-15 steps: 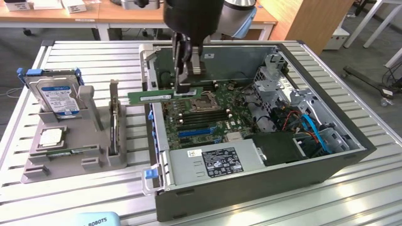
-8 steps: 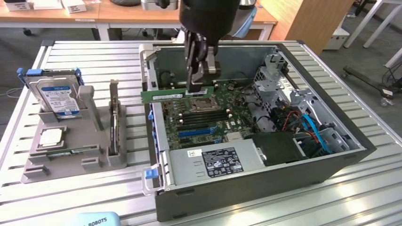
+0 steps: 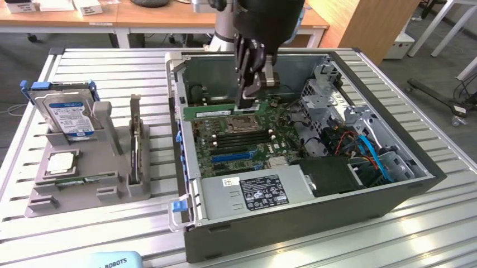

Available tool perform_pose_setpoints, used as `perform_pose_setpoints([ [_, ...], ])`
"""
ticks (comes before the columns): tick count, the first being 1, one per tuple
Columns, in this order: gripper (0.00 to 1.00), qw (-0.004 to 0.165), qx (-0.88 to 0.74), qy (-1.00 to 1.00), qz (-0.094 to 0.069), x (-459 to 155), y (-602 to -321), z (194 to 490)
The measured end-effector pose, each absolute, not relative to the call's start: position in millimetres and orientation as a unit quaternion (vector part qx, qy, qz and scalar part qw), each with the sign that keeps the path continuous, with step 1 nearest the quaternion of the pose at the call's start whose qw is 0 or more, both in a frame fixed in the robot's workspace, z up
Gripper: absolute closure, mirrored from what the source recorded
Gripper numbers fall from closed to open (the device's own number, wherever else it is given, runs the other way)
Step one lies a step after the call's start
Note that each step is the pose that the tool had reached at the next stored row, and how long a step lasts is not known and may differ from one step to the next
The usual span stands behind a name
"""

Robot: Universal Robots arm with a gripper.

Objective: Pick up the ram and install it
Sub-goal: 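Pick up the ram and move it above insertion slot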

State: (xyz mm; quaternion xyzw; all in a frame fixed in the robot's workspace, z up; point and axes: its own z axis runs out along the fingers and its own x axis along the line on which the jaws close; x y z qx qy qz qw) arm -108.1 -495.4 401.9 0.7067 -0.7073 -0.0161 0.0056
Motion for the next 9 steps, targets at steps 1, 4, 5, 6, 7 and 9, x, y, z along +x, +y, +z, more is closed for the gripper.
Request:
perform_pose_setpoints([
  [1,0.89,0.006,0.707,-0.707,-0.016,-105.4,-495.4,401.9],
  [4,0.89,0.006,0.707,-0.707,-0.016,-94.5,-495.4,401.9],
  [5,0.89,0.006,0.707,-0.707,-0.016,-92.0,-495.4,401.8],
  [6,0.89,0.006,0.707,-0.707,-0.016,-86.8,-495.4,401.9],
  [7,0.89,0.006,0.707,-0.707,-0.016,-84.2,-495.4,401.9],
  [9,0.89,0.006,0.707,-0.707,-0.016,-79.1,-495.4,401.9],
])
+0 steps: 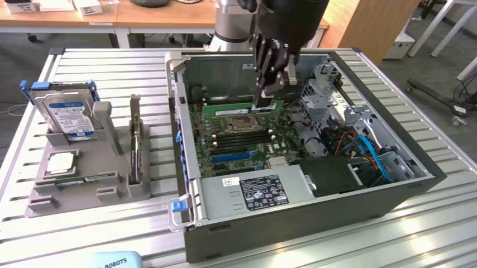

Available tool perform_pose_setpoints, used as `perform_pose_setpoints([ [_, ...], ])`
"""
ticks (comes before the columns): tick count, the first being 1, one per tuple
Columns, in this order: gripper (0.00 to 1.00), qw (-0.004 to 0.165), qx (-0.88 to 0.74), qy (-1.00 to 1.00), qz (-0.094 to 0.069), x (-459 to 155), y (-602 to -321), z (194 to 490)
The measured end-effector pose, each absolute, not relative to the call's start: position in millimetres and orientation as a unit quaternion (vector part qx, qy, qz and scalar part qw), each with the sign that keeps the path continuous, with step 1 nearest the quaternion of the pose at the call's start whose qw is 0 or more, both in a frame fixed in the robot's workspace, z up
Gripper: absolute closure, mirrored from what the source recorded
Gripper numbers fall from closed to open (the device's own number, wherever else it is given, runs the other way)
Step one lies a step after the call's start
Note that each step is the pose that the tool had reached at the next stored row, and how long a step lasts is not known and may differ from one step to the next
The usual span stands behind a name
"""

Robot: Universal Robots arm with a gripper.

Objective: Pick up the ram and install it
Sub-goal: 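Pick up the ram and move it above insertion slot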

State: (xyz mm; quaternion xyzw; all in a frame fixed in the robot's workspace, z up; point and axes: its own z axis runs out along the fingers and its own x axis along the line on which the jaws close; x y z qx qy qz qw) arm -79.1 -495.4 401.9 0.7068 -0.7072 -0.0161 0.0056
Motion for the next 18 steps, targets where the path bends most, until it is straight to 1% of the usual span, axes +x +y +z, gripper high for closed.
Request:
perform_pose_setpoints([
  [18,0.89,0.006,0.707,-0.707,-0.016,-38.9,-495.4,401.9],
])
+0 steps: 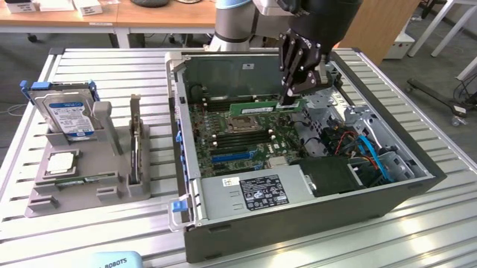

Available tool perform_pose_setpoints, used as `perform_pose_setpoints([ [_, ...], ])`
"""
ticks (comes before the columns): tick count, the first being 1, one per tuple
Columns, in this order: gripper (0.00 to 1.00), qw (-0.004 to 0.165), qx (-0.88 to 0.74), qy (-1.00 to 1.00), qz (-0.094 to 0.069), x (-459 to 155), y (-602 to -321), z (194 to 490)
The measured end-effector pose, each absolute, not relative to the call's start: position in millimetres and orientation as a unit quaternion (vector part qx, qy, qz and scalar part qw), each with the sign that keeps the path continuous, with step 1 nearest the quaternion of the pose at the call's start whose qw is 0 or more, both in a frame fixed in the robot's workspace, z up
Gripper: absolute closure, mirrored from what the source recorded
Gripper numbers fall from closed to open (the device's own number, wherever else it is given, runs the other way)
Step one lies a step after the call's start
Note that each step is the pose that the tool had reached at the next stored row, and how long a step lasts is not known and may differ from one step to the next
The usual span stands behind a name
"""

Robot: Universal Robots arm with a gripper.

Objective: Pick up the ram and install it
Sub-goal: 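Pick up the ram and move it above insertion slot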

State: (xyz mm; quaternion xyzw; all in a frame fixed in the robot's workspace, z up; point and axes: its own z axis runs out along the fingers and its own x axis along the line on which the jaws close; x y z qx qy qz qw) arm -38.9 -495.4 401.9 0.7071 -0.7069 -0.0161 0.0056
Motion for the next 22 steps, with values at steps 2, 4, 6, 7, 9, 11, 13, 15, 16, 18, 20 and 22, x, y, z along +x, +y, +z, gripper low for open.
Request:
perform_pose_setpoints([
  [2,0.89,0.006,0.707,-0.707,-0.016,-38.9,-495.4,401.9],
  [4,0.89,0.006,0.707,-0.707,-0.016,-38.9,-495.4,401.9],
  [6,0.89,0.006,0.707,-0.707,-0.016,-38.8,-494.3,401.8],
  [7,0.89,0.006,0.707,-0.707,-0.016,-38.9,-493.2,401.8],
  [9,0.89,0.006,0.707,-0.707,-0.016,-38.8,-489.9,401.6],
  [11,0.89,0.006,0.707,-0.707,-0.016,-38.9,-485.6,401.4],
  [13,0.89,0.006,0.707,-0.707,-0.016,-38.9,-480.9,401.2],
  [15,0.89,0.006,0.707,-0.707,-0.016,-38.9,-476.3,400.9],
  [16,0.89,0.005,0.707,-0.707,-0.016,-38.9,-474.2,400.7],
  [18,0.89,0.006,0.707,-0.707,-0.016,-38.9,-470.0,400.6],
  [20,0.89,0.006,0.707,-0.707,-0.016,-38.9,-466.0,400.3],
  [22,0.89,0.005,0.707,-0.707,-0.016,-38.8,-462.0,400.1],
])
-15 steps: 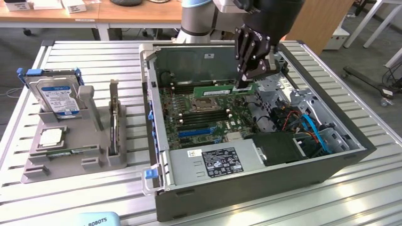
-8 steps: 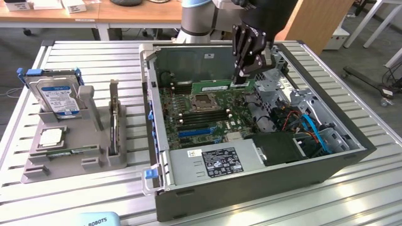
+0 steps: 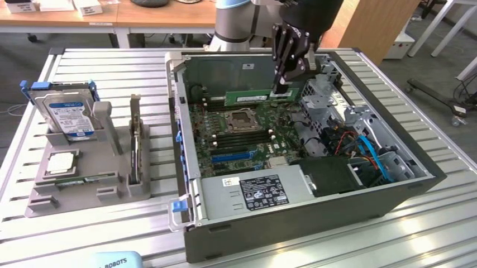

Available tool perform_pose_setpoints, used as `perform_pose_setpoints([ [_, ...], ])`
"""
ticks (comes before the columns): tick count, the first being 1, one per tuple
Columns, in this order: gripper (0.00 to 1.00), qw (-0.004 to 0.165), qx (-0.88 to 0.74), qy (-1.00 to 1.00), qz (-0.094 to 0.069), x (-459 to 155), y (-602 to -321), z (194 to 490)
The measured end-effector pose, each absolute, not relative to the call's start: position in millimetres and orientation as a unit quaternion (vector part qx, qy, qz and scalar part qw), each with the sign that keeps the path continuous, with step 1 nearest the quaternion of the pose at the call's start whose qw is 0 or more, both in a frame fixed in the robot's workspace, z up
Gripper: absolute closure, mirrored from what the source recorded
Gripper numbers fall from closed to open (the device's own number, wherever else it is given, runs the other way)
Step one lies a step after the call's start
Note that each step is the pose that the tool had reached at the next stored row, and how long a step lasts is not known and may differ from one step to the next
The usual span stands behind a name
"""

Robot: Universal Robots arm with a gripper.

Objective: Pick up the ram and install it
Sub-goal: 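Pick up the ram and move it above insertion slot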

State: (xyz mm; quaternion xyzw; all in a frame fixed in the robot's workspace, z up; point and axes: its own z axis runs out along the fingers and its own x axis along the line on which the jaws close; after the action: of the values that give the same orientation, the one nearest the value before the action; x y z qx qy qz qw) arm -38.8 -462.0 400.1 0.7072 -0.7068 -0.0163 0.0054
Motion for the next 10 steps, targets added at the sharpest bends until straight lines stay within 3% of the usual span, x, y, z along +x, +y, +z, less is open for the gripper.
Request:
perform_pose_setpoints([
  [10,0.89,0.005,0.707,-0.707,-0.017,-38.7,-453.7,399.6],
])
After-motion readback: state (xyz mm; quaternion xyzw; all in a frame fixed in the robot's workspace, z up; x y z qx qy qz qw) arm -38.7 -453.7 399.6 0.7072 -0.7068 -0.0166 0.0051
